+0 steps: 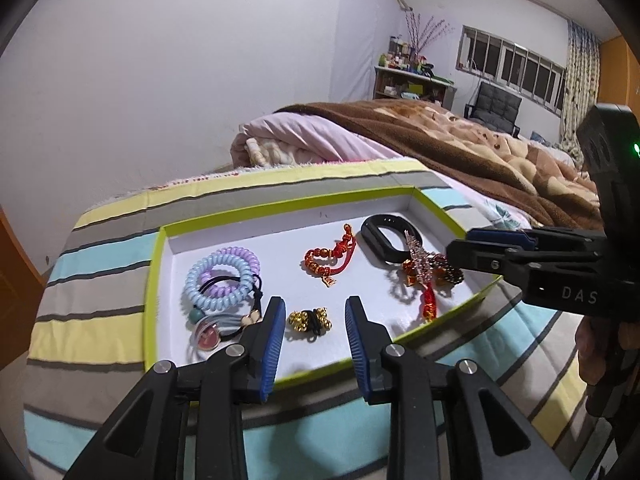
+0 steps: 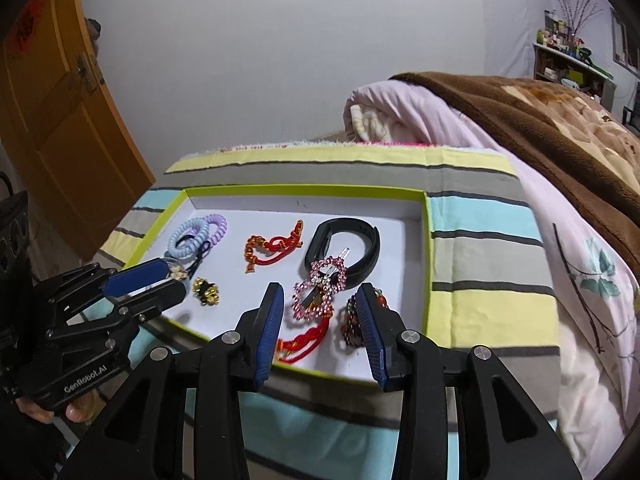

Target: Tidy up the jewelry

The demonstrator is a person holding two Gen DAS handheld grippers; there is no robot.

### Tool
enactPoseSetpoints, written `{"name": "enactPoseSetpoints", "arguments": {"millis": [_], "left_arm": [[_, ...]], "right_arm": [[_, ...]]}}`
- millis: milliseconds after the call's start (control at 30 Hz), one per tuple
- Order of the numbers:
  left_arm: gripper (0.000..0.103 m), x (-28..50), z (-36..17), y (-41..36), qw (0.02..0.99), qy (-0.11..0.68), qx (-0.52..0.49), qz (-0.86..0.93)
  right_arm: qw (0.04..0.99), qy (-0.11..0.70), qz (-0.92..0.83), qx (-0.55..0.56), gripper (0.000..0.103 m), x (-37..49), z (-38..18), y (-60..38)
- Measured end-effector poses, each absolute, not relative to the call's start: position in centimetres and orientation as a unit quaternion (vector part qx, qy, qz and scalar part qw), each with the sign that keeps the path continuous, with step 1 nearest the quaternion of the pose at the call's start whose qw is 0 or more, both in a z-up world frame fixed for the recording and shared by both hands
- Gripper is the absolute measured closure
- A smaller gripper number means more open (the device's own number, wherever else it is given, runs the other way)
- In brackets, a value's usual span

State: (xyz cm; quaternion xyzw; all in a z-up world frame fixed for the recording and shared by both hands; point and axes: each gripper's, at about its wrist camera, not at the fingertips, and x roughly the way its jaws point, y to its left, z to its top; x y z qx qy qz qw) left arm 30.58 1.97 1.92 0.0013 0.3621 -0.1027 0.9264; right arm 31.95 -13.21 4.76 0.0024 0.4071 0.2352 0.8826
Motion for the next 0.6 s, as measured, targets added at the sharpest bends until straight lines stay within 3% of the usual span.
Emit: {"name": "enactPoseSetpoints", "arguments": {"millis": [600], "left_arm": [[0.072, 20.1, 4.5, 2.8, 0.942, 0.330, -0.024, -0.053]], "right_arm": [[0.906, 0.354, 0.230, -0.002, 0.064, 20.4, 7.8, -14.6]]}}
